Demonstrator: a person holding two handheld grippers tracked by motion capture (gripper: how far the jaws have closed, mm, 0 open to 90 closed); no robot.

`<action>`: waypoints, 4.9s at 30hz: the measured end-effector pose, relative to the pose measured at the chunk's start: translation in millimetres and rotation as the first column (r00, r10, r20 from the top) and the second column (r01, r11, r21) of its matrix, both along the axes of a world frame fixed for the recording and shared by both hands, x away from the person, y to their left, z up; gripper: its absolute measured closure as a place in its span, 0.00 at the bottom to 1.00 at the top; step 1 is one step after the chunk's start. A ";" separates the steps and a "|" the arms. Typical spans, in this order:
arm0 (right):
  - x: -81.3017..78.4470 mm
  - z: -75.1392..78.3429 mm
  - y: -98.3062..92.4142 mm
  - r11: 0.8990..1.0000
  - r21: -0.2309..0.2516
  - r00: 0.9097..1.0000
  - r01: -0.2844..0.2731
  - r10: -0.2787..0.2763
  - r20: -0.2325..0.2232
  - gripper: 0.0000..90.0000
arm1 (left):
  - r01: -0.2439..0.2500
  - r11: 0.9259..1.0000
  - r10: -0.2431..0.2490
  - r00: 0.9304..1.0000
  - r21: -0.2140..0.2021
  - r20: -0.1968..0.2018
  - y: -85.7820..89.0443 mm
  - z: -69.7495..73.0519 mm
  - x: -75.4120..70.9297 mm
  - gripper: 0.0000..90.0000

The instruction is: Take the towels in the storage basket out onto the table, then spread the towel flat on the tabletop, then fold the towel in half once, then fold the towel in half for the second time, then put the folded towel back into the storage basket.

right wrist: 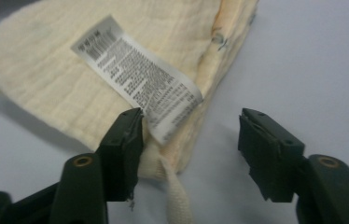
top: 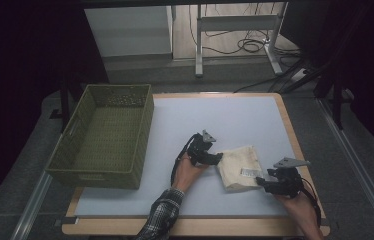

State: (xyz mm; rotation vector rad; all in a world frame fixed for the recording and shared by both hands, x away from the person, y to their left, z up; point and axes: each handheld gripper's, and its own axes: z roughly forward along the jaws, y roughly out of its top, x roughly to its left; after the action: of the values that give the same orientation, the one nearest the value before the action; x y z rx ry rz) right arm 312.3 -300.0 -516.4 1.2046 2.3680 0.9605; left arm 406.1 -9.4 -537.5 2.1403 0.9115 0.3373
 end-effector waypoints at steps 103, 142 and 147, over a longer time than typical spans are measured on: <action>24.2 80.6 155.2 0.930 0.183 0.948 -0.317 0.313 0.052 0.90 | -0.105 0.992 0.095 0.986 0.068 0.135 137.4 132.0 -30.8 0.91; 56.2 123.6 260.9 0.890 0.233 0.920 -0.393 0.375 0.118 0.90 | -0.254 0.967 0.251 0.958 0.004 0.137 242.3 175.4 -20.0 0.91; 60.7 122.2 278.3 0.882 0.257 0.919 -0.394 0.376 0.117 0.90 | -0.286 0.958 0.283 0.949 0.004 0.139 258.5 177.0 -21.0 0.91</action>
State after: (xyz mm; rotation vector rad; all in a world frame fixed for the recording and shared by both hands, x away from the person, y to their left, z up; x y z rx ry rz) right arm 373.0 -21.8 -394.1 0.7753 2.5355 1.4746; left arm 385.1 249.2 -360.5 1.9786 1.1418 0.6346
